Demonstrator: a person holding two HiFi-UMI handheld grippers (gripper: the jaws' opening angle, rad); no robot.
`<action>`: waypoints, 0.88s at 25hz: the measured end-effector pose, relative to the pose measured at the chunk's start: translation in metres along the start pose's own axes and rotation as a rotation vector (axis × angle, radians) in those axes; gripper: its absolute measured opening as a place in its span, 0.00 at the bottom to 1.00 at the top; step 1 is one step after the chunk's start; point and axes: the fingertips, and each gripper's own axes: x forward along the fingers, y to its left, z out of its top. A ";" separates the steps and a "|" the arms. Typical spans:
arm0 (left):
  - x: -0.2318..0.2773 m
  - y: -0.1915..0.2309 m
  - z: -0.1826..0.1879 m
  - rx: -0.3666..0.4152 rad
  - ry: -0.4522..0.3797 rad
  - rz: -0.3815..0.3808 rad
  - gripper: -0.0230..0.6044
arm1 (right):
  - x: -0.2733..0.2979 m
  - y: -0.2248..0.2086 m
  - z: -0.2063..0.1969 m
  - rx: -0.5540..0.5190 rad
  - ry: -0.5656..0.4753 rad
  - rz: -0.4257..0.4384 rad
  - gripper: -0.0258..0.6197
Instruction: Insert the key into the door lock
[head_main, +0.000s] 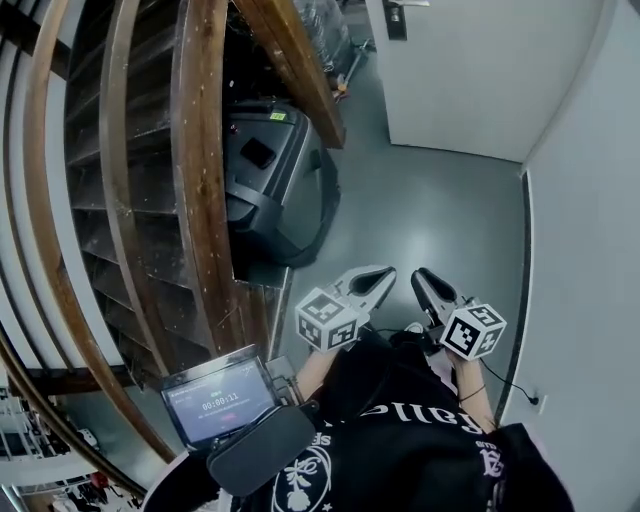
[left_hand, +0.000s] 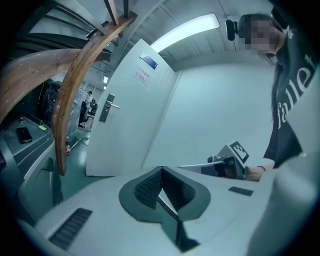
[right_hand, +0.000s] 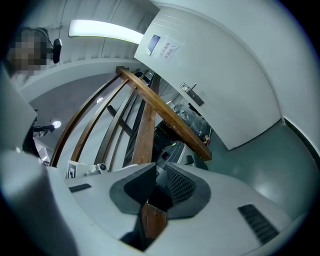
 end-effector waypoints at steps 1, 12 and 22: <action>-0.005 0.002 -0.001 -0.012 -0.010 0.003 0.04 | 0.002 0.004 -0.005 -0.006 0.009 0.001 0.16; -0.102 0.065 -0.004 0.112 0.028 0.040 0.04 | 0.071 0.059 -0.043 -0.043 0.061 -0.056 0.16; -0.172 0.127 -0.011 0.114 0.041 0.006 0.04 | 0.111 0.086 -0.064 -0.032 -0.011 -0.148 0.16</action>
